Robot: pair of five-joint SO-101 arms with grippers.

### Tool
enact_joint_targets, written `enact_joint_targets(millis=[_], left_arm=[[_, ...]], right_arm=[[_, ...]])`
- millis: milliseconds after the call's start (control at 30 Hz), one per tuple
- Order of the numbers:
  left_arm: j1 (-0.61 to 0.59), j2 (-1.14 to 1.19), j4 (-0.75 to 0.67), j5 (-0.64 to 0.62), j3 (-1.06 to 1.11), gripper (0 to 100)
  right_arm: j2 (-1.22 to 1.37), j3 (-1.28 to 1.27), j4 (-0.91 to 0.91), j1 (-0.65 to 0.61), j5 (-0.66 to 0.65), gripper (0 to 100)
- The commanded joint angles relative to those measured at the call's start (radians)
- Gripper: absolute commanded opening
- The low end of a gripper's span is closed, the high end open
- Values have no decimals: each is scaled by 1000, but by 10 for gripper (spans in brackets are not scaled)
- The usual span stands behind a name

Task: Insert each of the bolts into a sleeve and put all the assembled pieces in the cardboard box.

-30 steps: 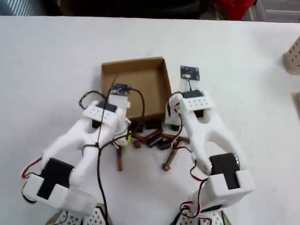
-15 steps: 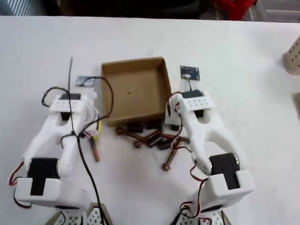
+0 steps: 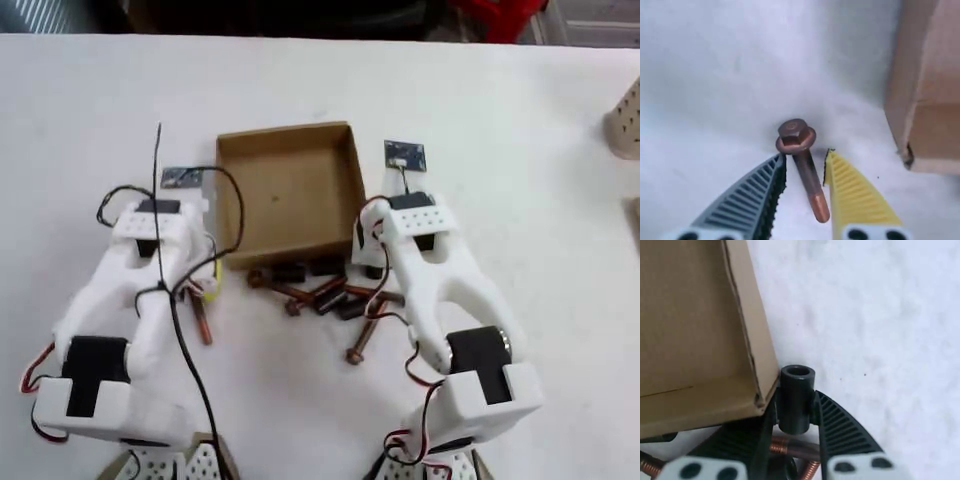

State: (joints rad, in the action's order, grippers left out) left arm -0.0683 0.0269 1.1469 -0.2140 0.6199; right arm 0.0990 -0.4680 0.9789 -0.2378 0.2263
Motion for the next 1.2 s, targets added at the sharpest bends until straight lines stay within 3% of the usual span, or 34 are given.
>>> enact_joint_targets(millis=[0,233,433,667,867,1167], left_arm=[[54,-2,-40,-89,29,158],[53,1,-86,-144,34,155],[12,-1,-152,-140,34,20],[4,-5,-152,-138,37,88],[7,-7,-178,-35,35,18],[-44,-24,-186,-25,23,20]], right_arm=[[-15,43,-15,8,-14,21],[-16,43,-15,5,-14,21],[-15,43,-28,7,-14,21],[-13,43,-31,5,-14,21],[-18,43,-31,7,-14,19],[-96,37,18,-13,-11,17]])
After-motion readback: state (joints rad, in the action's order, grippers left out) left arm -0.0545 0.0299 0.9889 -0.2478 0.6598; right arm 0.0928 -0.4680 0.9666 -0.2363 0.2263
